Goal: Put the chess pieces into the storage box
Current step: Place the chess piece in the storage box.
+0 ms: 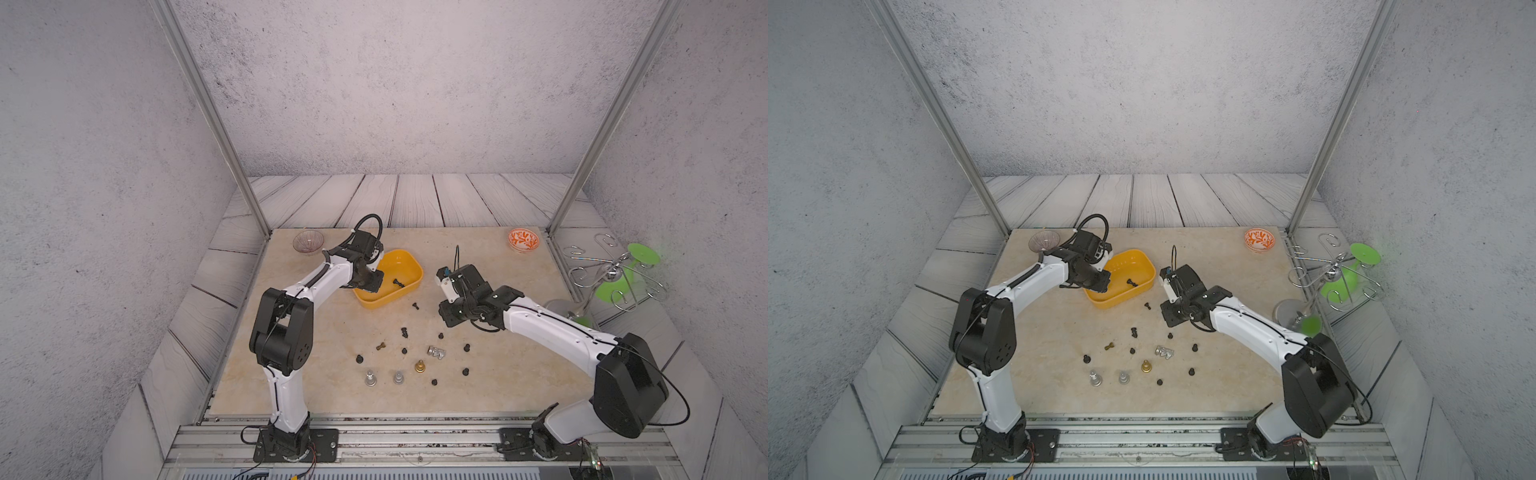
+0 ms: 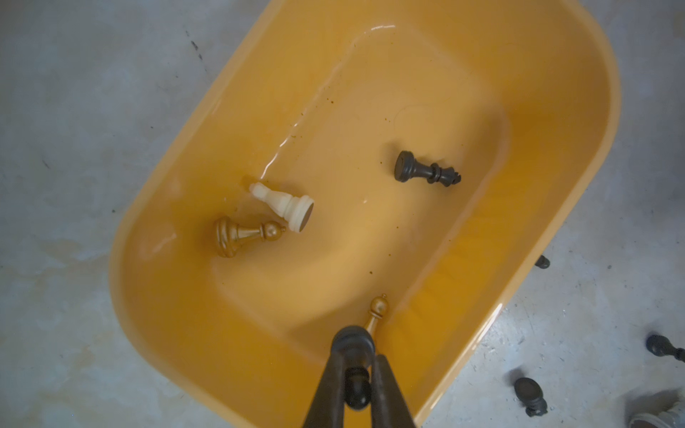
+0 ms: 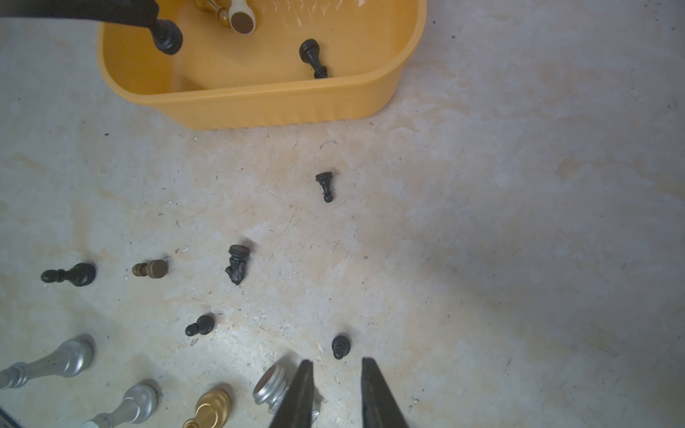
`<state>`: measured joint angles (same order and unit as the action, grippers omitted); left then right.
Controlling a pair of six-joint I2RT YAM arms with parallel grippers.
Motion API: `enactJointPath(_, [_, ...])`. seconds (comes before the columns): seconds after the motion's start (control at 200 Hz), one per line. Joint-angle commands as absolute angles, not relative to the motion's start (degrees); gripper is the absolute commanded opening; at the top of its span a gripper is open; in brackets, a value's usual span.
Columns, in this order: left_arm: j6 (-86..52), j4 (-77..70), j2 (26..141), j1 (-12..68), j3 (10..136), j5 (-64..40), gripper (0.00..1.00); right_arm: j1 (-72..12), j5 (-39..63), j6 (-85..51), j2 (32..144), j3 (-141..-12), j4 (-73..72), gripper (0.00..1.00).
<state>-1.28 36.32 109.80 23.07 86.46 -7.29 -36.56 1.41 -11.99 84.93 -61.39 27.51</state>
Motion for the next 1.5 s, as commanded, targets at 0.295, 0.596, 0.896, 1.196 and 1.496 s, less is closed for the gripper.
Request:
enactJointPath(0.295, [-0.44, 36.87, 112.56, 22.20, 89.69, -8.09, 0.11, -36.30, 0.09, -12.63, 81.36, -60.56, 29.11, 0.25])
enactJointPath(0.596, [-0.75, 37.09, 112.89, 22.15, 90.68, -8.08, 0.21, -36.30, 0.62, -12.74, 81.63, -61.15, 28.97, 0.25])
enactJointPath(0.896, [-0.79, 37.52, 112.50, 22.06, 91.02, -8.00, 0.26, -36.30, 0.79, -12.30, 81.74, -61.44, 29.33, 0.25])
enactJointPath(1.196, [-1.40, 37.27, 108.97, 21.88, 89.71, -8.09, 0.26, -36.30, 1.82, -12.14, 81.87, -61.06, 28.93, 0.25])
enactJointPath(1.496, [-2.59, 36.61, 102.01, 21.53, 84.45, -8.63, 0.27, -36.56, 4.20, -11.60, 83.94, -62.39, 29.45, 0.26])
